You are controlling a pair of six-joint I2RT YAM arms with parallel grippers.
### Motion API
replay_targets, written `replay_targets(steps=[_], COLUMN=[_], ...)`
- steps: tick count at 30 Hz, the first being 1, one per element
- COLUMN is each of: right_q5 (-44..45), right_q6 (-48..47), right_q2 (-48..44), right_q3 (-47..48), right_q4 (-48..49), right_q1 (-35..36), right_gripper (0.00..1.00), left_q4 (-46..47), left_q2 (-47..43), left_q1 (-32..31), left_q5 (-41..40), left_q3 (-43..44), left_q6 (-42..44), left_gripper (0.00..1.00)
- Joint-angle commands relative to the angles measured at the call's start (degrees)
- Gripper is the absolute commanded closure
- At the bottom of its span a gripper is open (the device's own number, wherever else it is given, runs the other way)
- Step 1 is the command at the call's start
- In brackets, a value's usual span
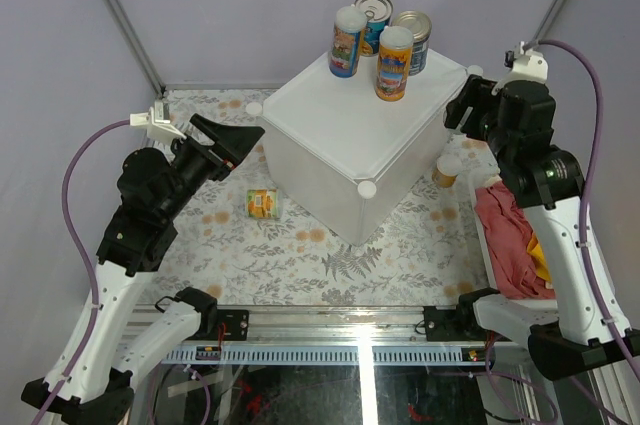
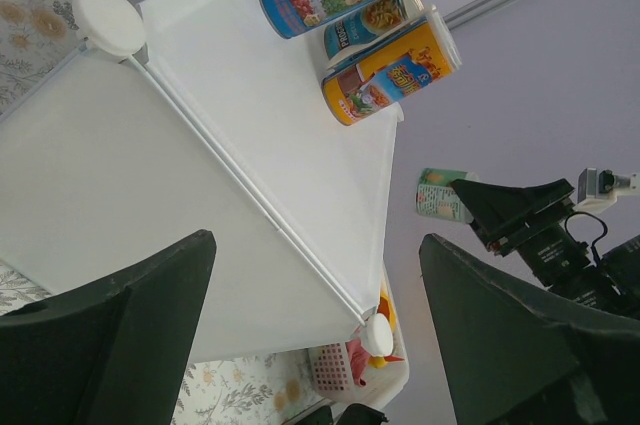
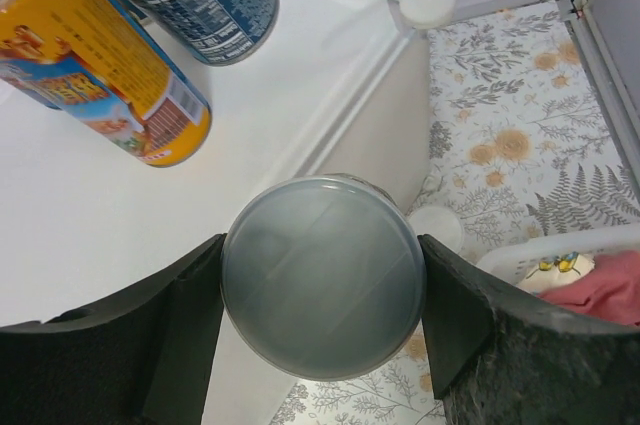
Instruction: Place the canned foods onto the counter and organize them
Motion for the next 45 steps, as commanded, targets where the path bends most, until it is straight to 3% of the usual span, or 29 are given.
replay_targets(steps=[1, 13, 32, 45], right_q5=[-4.6, -16.0, -11.8, -7.9], right_q6=[-1.6, -3.0, -8.2, -9.2], right_q2=[2.1, 13.7, 35.4, 47.3], right_q3=[7.4, 23.2, 46.0, 57.8], right_q4=[2.2, -1.9, -6.6, -9.5], right_q1=[-0.2, 2.9, 20.2, 23.3], right_gripper=[1.00, 1.00, 1.00, 1.00], left_q4=[2.7, 3.4, 2.8, 1.5], left_q2=[-0.5, 1.2, 2.0, 0.8], left_q1=[0.5, 0.5, 0.5, 0.6], left_q5=[1.0, 1.6, 1.6, 1.0], left_q3=[-0.5, -0.3, 0.6, -0.1], left_q6=[0.0, 0.4, 1.9, 2.2], left_gripper=[0.17, 0.17, 0.17, 0.17])
